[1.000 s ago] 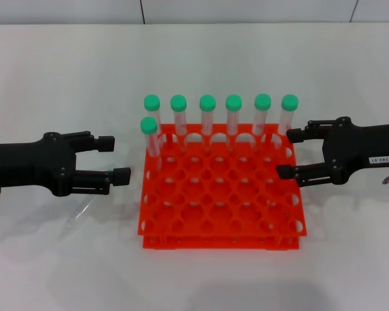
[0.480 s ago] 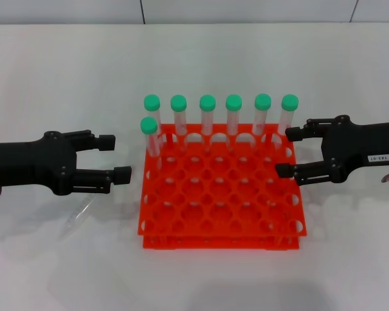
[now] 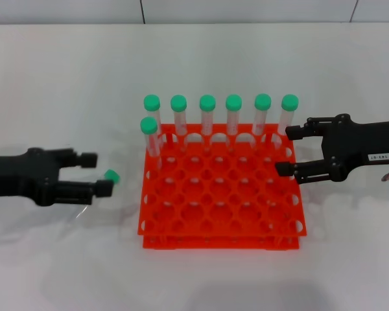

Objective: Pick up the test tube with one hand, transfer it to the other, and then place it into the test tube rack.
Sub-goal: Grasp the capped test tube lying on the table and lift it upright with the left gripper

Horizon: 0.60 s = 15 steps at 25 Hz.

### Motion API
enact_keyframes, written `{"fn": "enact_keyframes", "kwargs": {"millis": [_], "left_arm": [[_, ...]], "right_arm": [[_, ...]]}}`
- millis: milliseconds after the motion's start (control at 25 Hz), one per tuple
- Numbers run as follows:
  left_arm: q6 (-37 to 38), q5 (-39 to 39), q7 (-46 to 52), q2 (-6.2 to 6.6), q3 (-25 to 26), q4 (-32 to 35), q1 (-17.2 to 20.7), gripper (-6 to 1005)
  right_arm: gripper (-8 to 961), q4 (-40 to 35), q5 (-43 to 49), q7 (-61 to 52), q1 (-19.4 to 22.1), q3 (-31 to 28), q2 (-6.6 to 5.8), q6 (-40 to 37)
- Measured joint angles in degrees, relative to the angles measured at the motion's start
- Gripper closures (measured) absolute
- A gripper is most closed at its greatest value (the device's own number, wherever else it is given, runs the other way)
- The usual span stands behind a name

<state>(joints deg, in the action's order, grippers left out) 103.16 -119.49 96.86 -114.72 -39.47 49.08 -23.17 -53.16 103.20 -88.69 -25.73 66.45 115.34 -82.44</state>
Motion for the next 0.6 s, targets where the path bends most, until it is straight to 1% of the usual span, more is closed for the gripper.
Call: {"fn": "enact_keyframes", "kwargs": {"millis": [40, 240, 320, 360, 400, 480, 600], "left_arm": [[0.2, -1.0, 1.3, 0.38, 0.0, 0.1, -0.1, 119], [1.5, -7.8, 9.1, 3.18, 0.0, 1.0, -1.4, 119], [1.7, -10.3, 10.9, 3.78, 0.0, 1.6, -1.8, 119], [1.9, -13.1, 12.7, 4.26, 0.1, 2.2, -2.5, 119], [1.9, -13.1, 12.7, 4.26, 0.1, 2.2, -2.5, 119], [2.2, -15.7, 14.3, 4.64, 0.1, 2.4, -3.4, 120], [3.1, -19.2, 15.6, 4.76, 0.0, 2.5, -5.1, 120]], "right_arm": [[172, 0.1, -0.2, 0.0, 0.0, 0.0, 0.0, 0.0], [173, 0.3, -1.3, 0.0, 0.1, -0.1, 0.04, 0.1], [173, 0.3, -1.8, 0.0, 0.2, -0.1, 0.05, 0.1], [173, 0.2, -2.0, 0.0, 0.3, -0.1, 0.05, 0.1], [173, 0.1, -2.2, 0.0, 0.3, -0.1, 0.06, 0.1], [173, 0.1, -2.6, 0.0, 0.3, 0.0, 0.06, 0.1], [174, 0.1, -2.9, -0.1, 0.3, 0.2, 0.07, -0.1]]}}
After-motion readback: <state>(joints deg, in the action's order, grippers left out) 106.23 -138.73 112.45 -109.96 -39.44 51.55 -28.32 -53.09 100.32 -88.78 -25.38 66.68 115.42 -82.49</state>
